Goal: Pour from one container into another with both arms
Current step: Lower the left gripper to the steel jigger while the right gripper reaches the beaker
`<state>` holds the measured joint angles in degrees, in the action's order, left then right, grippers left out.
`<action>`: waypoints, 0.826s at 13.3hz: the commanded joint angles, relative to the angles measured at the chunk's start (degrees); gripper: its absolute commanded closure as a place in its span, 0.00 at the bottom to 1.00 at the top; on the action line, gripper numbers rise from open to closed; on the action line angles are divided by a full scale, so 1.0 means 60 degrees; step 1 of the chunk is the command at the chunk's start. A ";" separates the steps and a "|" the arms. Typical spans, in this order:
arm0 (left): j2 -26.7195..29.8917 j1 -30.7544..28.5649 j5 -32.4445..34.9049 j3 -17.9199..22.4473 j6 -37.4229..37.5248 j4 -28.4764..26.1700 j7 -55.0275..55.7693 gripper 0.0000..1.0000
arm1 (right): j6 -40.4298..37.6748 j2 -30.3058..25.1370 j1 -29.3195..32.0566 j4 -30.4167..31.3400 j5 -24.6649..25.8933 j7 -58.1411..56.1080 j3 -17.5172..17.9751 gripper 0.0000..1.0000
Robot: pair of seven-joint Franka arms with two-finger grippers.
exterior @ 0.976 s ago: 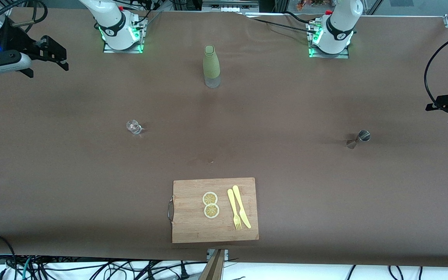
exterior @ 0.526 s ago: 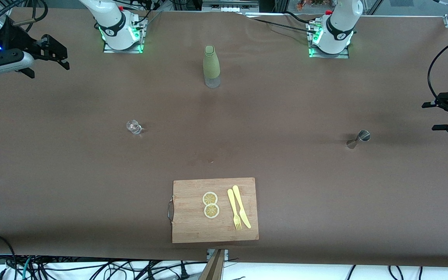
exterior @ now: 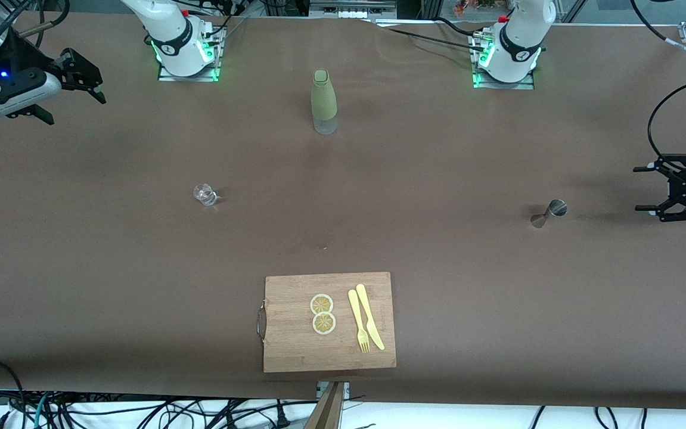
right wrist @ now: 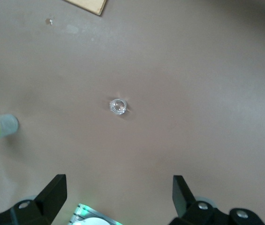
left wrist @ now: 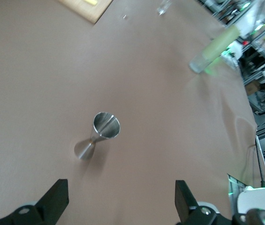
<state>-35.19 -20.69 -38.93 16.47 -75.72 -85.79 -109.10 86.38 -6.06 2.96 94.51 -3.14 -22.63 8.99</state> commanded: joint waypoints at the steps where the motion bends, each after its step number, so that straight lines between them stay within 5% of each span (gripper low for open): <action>1: -0.0725 -0.0331 -0.0760 -0.0050 0.0417 0.0119 -0.1879 0.00 | 0.0133 0.0086 0.0049 0.0127 -0.0150 -0.1598 -0.0223 0.00; 7: -0.2174 -0.1049 -0.2092 -0.0826 0.0258 -0.0028 -0.4781 0.00 | 0.0689 0.0861 0.0078 0.0127 -0.0516 -0.6035 -0.1262 0.00; 11: -0.3114 -0.0962 -0.3295 -0.0826 0.0199 -0.0232 -0.6395 0.00 | 0.0895 0.2090 0.0458 0.0332 -0.2578 -0.9110 -0.1996 0.00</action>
<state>-52.62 -26.36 -56.23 11.65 -73.89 -86.50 -140.67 90.82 3.08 4.37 96.19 -14.13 -69.63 -1.80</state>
